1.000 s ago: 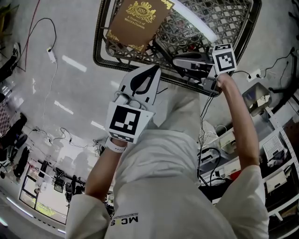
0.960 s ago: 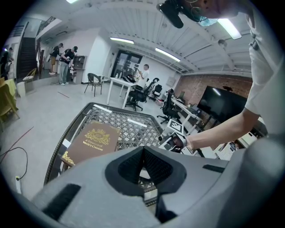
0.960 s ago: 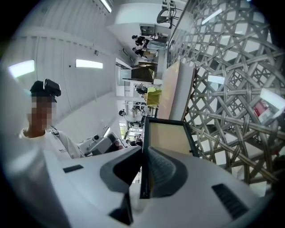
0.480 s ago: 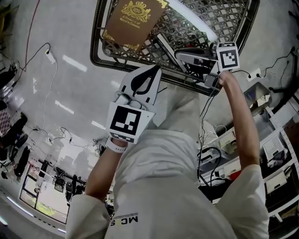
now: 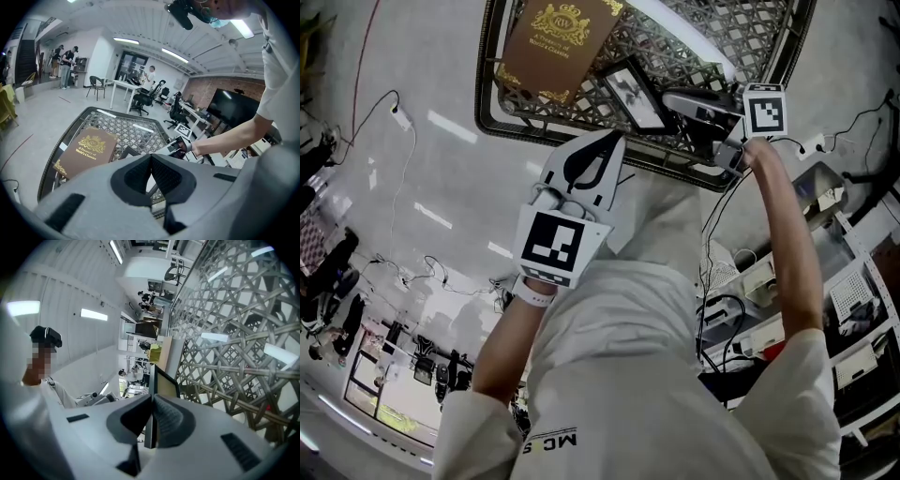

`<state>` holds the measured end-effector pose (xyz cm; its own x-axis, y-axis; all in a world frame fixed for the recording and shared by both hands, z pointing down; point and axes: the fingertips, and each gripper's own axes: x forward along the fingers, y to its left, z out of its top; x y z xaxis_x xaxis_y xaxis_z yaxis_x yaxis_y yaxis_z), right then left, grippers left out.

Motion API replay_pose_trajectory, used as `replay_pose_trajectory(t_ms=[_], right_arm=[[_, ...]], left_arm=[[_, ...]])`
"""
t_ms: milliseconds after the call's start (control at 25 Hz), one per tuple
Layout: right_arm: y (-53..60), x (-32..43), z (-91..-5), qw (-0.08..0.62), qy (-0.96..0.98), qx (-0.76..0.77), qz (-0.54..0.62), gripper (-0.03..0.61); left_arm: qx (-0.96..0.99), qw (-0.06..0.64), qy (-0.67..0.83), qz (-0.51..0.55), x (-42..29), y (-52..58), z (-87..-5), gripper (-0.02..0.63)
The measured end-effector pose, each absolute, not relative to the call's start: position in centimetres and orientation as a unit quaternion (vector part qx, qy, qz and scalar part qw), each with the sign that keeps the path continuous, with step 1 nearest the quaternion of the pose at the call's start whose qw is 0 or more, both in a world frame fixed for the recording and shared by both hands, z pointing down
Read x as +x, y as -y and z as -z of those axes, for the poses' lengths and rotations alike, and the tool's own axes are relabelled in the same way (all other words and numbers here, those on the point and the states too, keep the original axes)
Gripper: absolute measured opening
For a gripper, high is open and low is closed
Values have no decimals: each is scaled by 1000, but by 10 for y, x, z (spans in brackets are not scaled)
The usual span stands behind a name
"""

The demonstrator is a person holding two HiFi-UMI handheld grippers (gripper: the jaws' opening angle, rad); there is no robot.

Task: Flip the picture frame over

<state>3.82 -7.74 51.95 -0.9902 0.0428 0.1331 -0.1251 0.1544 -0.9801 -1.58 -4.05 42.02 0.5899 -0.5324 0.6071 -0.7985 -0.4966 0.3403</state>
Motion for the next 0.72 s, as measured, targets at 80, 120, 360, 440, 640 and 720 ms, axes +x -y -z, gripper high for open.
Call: replay_pose_trajectory(t_ms=[80,120,360,440,640,720], right_arm=[[81,43,-522,65,759,36,-647,32],[82,45,-523,64,758,38,-648,34],[88,53,-535,42,747,55,-661,34],[92,54,-539,41,749,66,-658,34],[95,55,-549,43,744,82,-662,34],[96,55,-553,41,738,92,-667,34]], left_arm=[[838,306,395,-218,-12,42,-420,20],[838,307,395,-218,-10,42,-420,20],[840,308,389,-220,-2,43,-422,20],[840,308,388,-222,-2,44,-423,20],[839,309,390,-223,-4,44,-424,20],[836,313,393,-222,-5,43,-424,20]])
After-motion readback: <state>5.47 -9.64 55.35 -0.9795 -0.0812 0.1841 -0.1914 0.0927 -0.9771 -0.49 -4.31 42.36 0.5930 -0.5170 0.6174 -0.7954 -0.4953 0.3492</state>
